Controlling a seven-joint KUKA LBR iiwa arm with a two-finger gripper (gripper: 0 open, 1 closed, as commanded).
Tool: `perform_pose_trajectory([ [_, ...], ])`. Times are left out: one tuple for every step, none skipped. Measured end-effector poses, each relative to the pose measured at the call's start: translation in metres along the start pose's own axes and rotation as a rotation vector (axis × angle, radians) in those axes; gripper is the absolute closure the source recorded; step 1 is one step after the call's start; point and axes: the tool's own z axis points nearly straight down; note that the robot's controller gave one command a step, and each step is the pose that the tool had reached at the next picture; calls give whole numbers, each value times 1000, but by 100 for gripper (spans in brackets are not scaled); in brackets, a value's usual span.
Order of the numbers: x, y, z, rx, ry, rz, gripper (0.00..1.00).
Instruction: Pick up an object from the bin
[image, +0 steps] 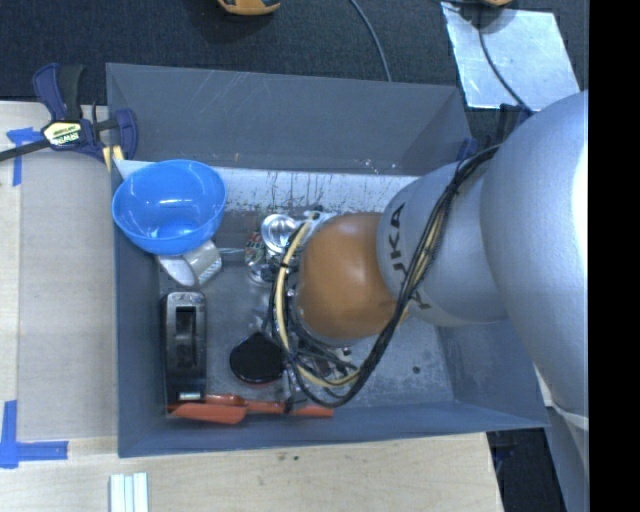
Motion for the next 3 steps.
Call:
perform_pose_trajectory([
  [-76, -23, 6, -5, 7, -345, 100],
  [-76, -23, 6, -5, 7, -344, 100],
  [-77, -23, -2, -5, 5, -342, 100],
])
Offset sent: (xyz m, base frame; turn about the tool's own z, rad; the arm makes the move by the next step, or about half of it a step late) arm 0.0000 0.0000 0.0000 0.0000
